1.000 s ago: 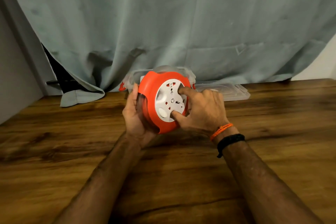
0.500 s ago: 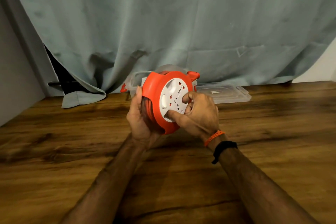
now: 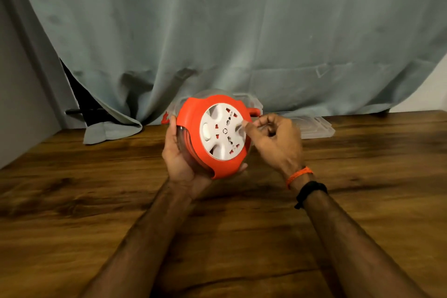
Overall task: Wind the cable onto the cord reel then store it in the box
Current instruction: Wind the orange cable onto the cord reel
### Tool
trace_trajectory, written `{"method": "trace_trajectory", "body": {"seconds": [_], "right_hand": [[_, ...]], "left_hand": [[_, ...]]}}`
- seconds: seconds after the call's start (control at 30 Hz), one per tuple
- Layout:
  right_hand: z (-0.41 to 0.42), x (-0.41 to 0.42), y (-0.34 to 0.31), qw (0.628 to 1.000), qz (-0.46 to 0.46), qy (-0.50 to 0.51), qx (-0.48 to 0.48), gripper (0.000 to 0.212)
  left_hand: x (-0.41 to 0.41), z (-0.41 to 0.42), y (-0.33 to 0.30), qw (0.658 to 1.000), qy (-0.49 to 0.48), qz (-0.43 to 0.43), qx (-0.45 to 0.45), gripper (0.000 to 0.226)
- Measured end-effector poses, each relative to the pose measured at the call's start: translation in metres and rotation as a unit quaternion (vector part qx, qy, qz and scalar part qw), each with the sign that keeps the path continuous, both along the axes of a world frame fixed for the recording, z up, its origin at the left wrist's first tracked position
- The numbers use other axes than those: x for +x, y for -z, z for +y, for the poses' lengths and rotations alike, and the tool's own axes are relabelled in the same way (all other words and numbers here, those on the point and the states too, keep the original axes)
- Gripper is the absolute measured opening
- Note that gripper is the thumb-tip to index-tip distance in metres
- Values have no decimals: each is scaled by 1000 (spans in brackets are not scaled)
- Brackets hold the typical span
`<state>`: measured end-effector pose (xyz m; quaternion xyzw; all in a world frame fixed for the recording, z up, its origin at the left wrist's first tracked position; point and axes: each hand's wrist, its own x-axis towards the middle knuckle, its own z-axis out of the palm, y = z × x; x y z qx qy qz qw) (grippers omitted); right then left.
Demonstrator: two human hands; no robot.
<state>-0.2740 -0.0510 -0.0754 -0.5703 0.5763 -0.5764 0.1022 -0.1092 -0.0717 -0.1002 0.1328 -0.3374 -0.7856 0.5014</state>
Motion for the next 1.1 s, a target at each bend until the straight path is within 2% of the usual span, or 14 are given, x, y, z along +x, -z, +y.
{"method": "trace_trajectory", "body": {"seconds": [0.07, 0.2, 0.37, 0.5, 0.67, 0.73, 0.83, 0.97, 1.07, 1.1], "right_hand": [[-4, -1, -1, 998, -40, 36, 17, 37], [-7, -2, -2, 990, -108, 43, 80, 57], [-13, -3, -1, 959, -239, -54, 145, 56], [-15, 7, 3, 936, -320, -127, 75, 31], [-16, 17, 8, 931, -318, -174, 42, 40], [-15, 20, 10, 917, -345, -198, 32, 41], [-15, 28, 15, 915, -347, -204, 26, 38], [-9, 42, 23, 922, -335, -186, 51, 21], [-3, 52, 25, 921, -336, -184, 71, 20], [-1, 56, 26, 922, -334, -180, 77, 21]], "left_hand": [[1, 1, 1, 998, 26, -10, -52, 85], [1, 0, 5, 997, 55, 8, -51, 86], [-1, 1, 2, 993, 105, 10, -61, 89], [1, 1, 4, 984, 173, 0, -48, 90], [11, 1, 4, 978, 203, 8, -49, 87], [16, 2, 5, 982, 187, 4, -30, 84], [26, 7, 4, 990, 138, -12, 7, 82], [46, 22, -4, 992, 59, -64, 91, 81], [64, 39, -9, 983, -39, -77, 163, 84], [69, 44, -11, 980, -78, -70, 171, 77]]}}
